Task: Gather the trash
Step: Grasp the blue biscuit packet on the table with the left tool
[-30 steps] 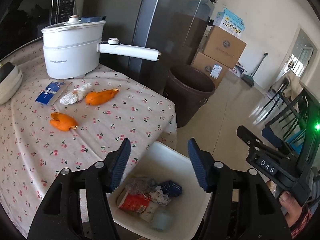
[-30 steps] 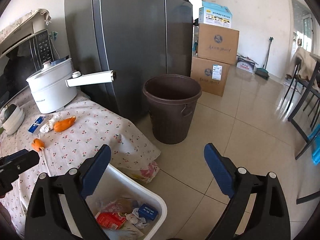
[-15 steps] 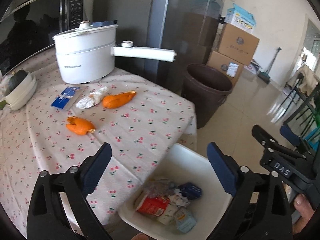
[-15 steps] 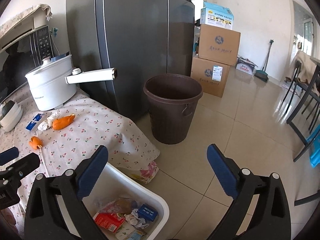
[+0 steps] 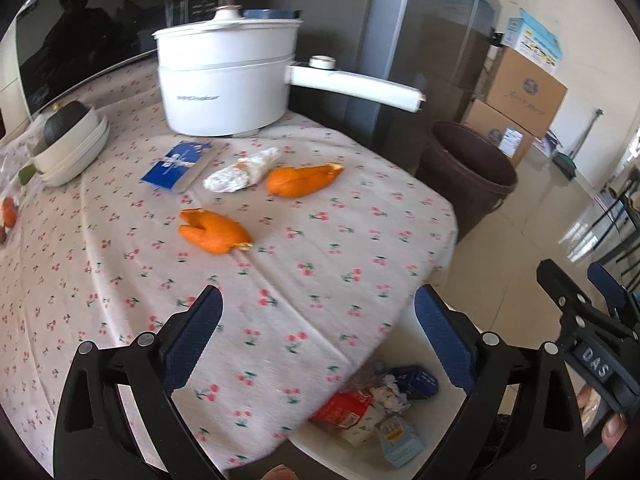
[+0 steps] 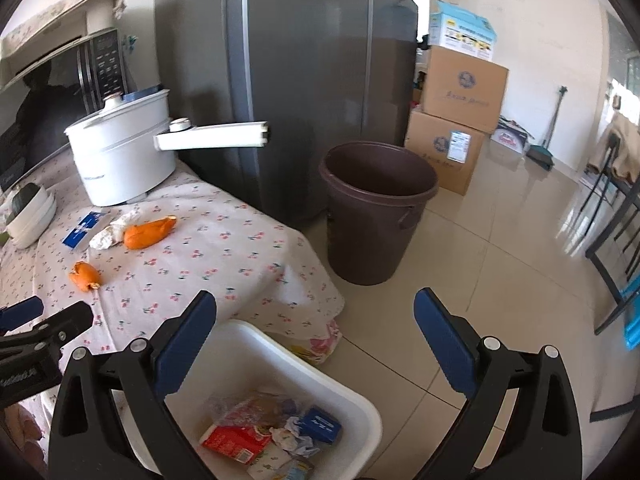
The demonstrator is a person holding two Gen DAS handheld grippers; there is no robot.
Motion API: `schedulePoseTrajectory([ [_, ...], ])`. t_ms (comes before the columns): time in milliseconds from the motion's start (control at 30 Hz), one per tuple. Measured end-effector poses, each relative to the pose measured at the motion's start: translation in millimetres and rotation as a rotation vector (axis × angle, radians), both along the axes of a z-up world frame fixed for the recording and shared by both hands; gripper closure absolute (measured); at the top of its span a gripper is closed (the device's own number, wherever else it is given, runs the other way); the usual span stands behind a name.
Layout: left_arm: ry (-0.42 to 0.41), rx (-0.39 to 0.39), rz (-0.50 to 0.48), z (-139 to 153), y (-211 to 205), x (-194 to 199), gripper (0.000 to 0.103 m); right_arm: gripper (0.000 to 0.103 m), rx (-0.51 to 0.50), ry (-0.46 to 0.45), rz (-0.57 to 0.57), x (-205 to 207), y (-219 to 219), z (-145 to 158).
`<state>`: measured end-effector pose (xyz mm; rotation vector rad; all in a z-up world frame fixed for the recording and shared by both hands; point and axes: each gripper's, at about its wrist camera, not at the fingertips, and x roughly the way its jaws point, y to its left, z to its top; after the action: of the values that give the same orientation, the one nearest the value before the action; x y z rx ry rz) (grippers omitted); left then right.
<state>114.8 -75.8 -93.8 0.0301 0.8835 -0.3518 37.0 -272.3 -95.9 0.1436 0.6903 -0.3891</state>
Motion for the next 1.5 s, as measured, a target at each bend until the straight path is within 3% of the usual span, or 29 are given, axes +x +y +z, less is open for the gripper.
schedulePoseTrajectory([
  [367,0.014,0.023,0.099,-3.6,38.4,44.1,0.01,0.007,-0.038,-0.024,0.102,43.3,44.6,9.3],
  [600,0.043,-0.008,0.177,-6.9,72.1,83.1,0.01,0.007,-0.047,-0.021,0.147,72.9,65.2,8.4],
  [900,0.013,0.088,0.203,-15.0,90.2,149.6,0.011,0.007,-0.085,-0.01,0.181,110.6,81.9,4.8],
  [1000,0.027,0.127,0.199,-23.6,90.4,174.8,0.017,0.007,-0.07,0.01,0.193,122.3,83.1,0.2],
  [1433,0.12,0.216,0.103,-65.8,82.5,234.5,0.017,0.007,-0.082,0.09,0.206,144.1,83.2,-22.1],
  [1500,0.127,0.203,0.092,-69.5,83.7,235.5,0.026,0.007,-0.084,0.096,0.214,144.9,83.6,-24.0],
])
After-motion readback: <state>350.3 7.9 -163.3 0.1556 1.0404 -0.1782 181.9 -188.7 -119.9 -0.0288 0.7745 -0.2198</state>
